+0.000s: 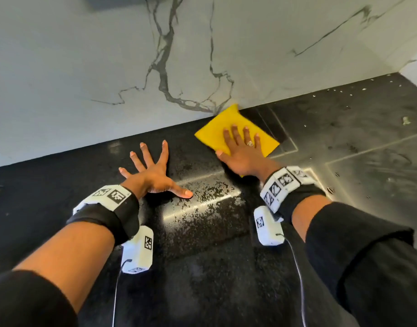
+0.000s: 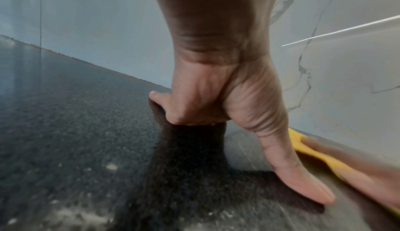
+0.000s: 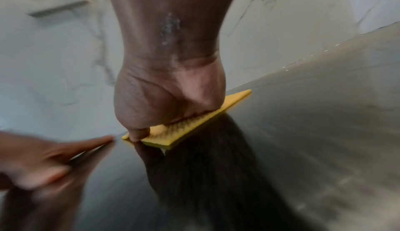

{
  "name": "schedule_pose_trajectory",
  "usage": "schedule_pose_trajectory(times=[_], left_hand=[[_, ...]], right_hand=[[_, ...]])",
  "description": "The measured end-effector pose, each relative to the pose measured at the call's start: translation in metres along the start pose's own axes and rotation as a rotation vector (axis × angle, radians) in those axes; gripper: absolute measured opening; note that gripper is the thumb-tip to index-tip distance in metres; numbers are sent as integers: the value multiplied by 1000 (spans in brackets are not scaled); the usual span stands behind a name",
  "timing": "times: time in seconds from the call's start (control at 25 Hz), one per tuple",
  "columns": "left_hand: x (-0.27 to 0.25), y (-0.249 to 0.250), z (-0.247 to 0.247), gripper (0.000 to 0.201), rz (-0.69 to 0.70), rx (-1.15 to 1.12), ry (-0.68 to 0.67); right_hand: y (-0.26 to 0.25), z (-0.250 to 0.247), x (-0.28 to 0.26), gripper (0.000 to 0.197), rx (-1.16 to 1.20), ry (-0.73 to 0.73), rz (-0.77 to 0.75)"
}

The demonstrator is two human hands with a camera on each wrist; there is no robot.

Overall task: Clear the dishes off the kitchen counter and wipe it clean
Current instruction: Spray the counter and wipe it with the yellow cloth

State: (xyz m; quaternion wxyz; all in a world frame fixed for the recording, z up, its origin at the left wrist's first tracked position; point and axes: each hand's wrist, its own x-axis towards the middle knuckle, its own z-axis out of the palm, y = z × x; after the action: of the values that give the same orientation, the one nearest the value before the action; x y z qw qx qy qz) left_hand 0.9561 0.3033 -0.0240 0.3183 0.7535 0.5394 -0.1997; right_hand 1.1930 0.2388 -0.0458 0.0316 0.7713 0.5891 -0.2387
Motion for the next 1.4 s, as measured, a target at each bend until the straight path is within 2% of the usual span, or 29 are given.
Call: schedule_pose_trajectory(times=[0.16,0.24,0.32,0.4,0.48,0.56,0.64,0.76,0.84,0.96,1.16,1.4], left_hand=[[-15,1,3,151,16,-10,78],[-22,2,15,134,47,-34,163],[-28,3,35,109,100,-9,281],[-35,5,54,92,121,-3,371],[-43,2,64,82,94,-74,423],[-53,-5,66,77,68,-130,457],[-69,-17,71,73,53,-164,489],[-98,-35,87,71,91,-234,574],[-113,-43,97,69,89,-252,592],[-127,-42,109,68,105,-225,594],[-140,-20,121,61,179,-258,570],[-153,32,162,52,331,-153,501]], right_hand=[[0,53,-123,71,-158,-73,-323],[13,67,-178,68,-226,-158,-453],[28,66,-192,61,-210,-212,-519],[31,56,-167,59,-222,-197,-528],[19,44,-116,63,-240,-146,-461],[-3,30,-59,73,-197,-99,-331],[-35,18,-16,85,-115,-79,-277],[-67,17,8,81,-124,-77,-277],[-71,24,1,75,-147,-63,-308],[-70,42,-34,71,-179,-42,-366],[-65,91,-145,67,-207,-7,-451],[6,131,-276,70,-148,3,-314]])
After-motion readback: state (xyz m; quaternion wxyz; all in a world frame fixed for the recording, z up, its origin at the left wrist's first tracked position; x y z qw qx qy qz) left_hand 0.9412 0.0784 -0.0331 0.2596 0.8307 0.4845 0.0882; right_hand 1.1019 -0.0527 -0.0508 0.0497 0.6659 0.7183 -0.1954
